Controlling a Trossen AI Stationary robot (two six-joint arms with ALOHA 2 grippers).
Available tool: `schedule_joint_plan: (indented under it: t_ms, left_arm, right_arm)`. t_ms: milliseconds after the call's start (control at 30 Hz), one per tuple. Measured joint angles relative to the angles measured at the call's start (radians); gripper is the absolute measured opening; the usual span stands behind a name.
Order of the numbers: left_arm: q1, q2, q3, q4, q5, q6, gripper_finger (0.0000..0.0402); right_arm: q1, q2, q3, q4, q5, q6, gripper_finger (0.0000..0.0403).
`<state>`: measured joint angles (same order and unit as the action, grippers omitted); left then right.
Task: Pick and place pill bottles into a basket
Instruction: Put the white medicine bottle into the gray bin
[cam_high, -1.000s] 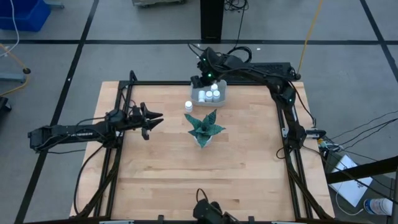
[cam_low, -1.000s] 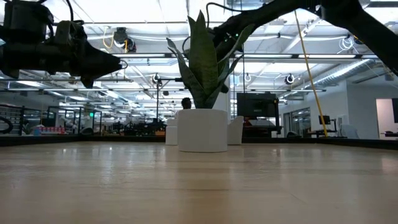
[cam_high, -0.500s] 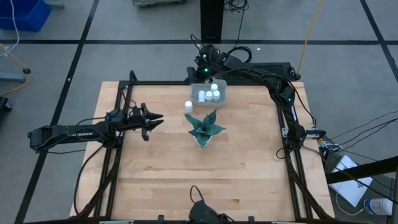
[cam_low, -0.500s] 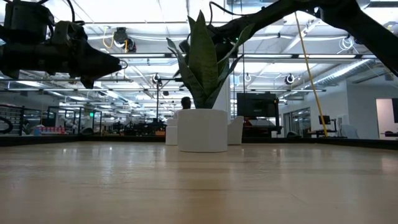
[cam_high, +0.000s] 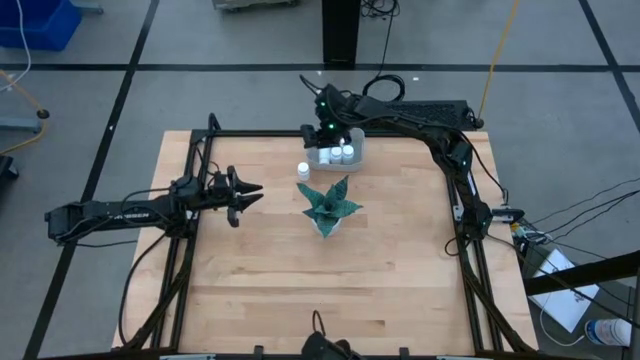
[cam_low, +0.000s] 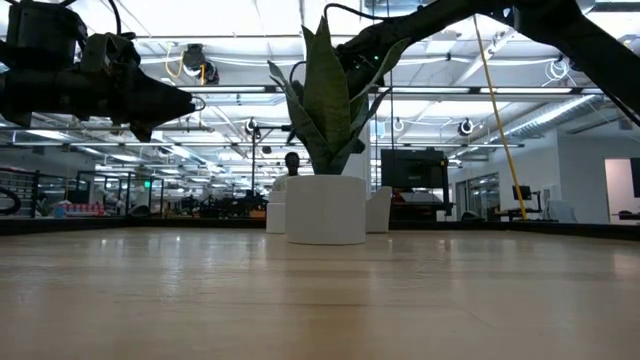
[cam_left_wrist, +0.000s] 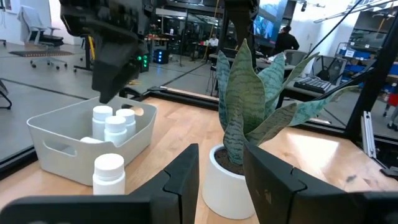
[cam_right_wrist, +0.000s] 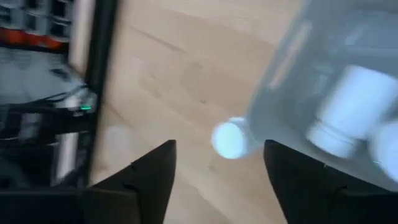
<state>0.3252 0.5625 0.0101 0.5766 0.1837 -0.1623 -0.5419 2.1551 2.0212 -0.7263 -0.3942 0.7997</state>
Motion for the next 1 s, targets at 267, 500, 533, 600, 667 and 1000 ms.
schedule_joint_plan:
  t_ms: [267,500,533,600,667,1000]
  left_arm:
    - [0.000,0.000,0.000,0.000,0.000,0.002,0.0127]
    - [0.000,0.000,0.000,-0.003,0.000,0.000,0.0127]
    - [0.000,0.000,0.001,-0.006,0.000,0.000,0.0127]
    - [0.000,0.000,0.001,-0.006,0.000,0.000,0.0127]
    - [0.000,0.000,0.001,-0.006,0.000,0.000,0.0127]
    - [0.000,0.000,0.001,-0.006,-0.001,-0.002,0.0127]
  right_arm:
    - [-0.002,0.000,0.000,-0.051,0.028,-0.026,0.0247]
    - [-0.006,0.010,-0.058,-0.058,0.002,-0.019,0.0243]
    - [-0.006,0.010,-0.071,-0.041,-0.002,-0.012,0.0243]
    - [-0.004,0.010,-0.095,-0.018,-0.003,-0.001,0.0243]
    - [-0.004,0.010,-0.109,-0.021,-0.003,0.001,0.0243]
    - [-0.007,0.008,-0.198,0.020,0.017,0.016,0.0242]
